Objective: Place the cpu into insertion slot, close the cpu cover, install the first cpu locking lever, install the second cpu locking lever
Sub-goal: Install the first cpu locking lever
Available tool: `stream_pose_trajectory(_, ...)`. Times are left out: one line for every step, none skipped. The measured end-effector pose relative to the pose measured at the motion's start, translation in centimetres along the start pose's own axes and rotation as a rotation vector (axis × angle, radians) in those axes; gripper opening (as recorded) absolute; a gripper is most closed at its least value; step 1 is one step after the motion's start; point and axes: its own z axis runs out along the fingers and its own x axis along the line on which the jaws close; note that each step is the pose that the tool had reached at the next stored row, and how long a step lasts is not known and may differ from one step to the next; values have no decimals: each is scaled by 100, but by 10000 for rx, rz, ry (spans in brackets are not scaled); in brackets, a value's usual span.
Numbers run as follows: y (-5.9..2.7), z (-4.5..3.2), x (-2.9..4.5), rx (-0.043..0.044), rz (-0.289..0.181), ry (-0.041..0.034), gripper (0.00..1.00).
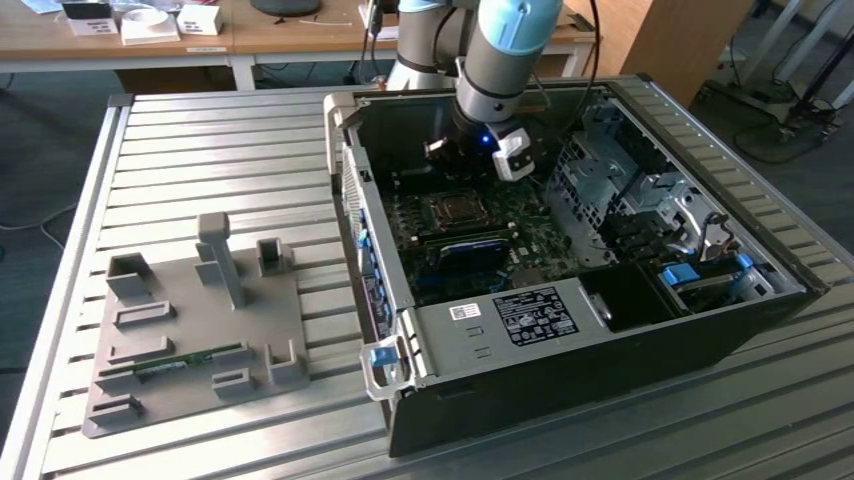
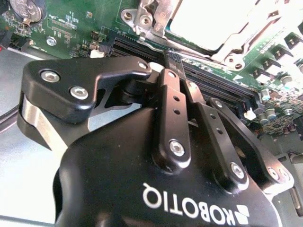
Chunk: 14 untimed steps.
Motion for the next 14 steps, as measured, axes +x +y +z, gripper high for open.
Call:
stream_pose_trajectory(-1, 3, 0, 1, 0, 0, 11)
stream_pose_trajectory(-1, 4, 0, 1, 0, 1, 11)
stream_pose_trajectory(-2, 4, 0, 2, 0, 1, 11)
stream_pose_trajectory(-1, 5, 0, 3, 0, 1, 11)
stream_pose_trajectory(-2, 6, 0, 1, 0, 0, 11)
stream_pose_trajectory(-2, 6, 0, 0, 0, 0, 11)
stream_pose_trajectory(-1, 5, 0, -2, 0, -1, 11)
stream_pose_trajectory(0, 0, 0, -3, -1, -2, 11)
stream_pose_trajectory(3, -10, 0, -3, -1, -2, 11)
stream_pose_trajectory(7, -25, 0, -1, 0, -2, 11)
stream_pose_trajectory(10, -41, 0, -2, 0, -2, 11)
stream_pose_trajectory(15, -58, 0, -3, 0, -2, 11)
stream_pose_trajectory(18, -70, 1, -2, 0, -1, 11)
stream_pose_trajectory(20, -80, 1, -1, 0, -1, 11)
